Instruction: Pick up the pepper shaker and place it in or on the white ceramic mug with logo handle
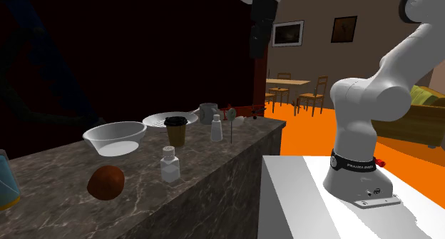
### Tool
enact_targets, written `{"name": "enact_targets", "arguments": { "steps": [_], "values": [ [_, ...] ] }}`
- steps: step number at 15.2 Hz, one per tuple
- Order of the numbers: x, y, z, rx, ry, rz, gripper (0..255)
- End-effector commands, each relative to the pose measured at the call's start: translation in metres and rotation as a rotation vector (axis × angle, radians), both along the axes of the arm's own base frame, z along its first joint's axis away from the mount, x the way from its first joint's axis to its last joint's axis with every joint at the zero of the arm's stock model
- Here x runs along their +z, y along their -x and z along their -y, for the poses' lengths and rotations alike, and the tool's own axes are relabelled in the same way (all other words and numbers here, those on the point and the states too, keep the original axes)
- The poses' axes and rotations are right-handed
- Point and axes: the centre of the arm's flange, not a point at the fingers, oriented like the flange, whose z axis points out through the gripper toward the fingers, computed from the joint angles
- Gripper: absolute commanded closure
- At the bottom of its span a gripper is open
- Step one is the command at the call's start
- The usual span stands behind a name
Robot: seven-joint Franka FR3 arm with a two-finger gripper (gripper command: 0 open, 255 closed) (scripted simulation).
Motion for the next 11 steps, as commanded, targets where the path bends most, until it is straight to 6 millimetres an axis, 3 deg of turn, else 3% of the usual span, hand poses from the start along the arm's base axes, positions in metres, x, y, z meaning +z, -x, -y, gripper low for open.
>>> {"name": "enact_targets", "arguments": {
  "steps": [1,11],
  "values": [
    [0.000,0.000,0.000,0.000,0.000,0.000,0],
    [-0.098,-0.076,0.050,-0.058,0.033,-0.051,0]
  ]
}}
